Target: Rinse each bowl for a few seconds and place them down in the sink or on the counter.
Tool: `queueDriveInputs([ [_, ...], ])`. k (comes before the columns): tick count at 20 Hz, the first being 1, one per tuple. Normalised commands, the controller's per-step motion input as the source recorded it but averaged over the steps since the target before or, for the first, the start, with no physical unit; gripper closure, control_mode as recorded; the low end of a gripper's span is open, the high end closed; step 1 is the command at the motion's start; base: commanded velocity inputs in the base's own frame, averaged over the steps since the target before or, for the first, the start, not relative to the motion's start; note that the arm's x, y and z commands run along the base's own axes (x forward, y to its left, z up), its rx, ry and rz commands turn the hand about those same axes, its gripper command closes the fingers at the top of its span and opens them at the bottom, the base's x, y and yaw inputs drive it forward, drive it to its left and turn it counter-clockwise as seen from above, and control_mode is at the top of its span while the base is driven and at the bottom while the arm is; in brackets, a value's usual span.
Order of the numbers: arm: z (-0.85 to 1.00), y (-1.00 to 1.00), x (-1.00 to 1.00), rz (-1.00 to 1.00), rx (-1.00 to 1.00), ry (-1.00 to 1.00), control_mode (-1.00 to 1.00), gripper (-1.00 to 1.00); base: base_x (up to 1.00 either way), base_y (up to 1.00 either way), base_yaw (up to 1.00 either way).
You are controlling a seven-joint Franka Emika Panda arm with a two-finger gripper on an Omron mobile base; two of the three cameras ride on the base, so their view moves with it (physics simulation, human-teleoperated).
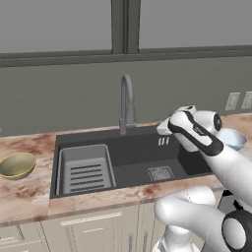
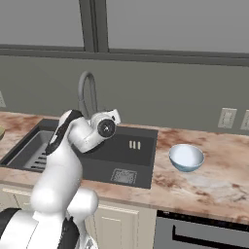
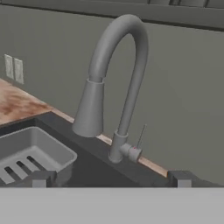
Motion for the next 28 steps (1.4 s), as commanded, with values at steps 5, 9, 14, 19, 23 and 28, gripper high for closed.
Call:
queueDriveInputs([
  [5,-0.09,0.01,0.27,0.05,0.06,-0.09,-1.0,-1.0,0.0,0.0,0.0],
  [9,-0.06,0.03,0.26,0.05,0.05,-0.04,-1.0,-1.0,0.0,0.0,0.0],
  [14,-0.07,0.05,0.26,0.08,0.04,-0.04,-1.0,-1.0,0.0,0.0,0.0],
  [19,-0.04,0.01,0.27,0.06,0.05,-0.01,-1.0,-1.0,0.0,0.0,0.0],
  [23,-0.05,0.0,0.27,0.06,0.05,0.0,-1.0,-1.0,0.0,0.0,0.0],
  [28,-0.04,0.0,0.29,0.06,0.05,0.0,-1.0,-1.0,0.0,0.0,0.0],
])
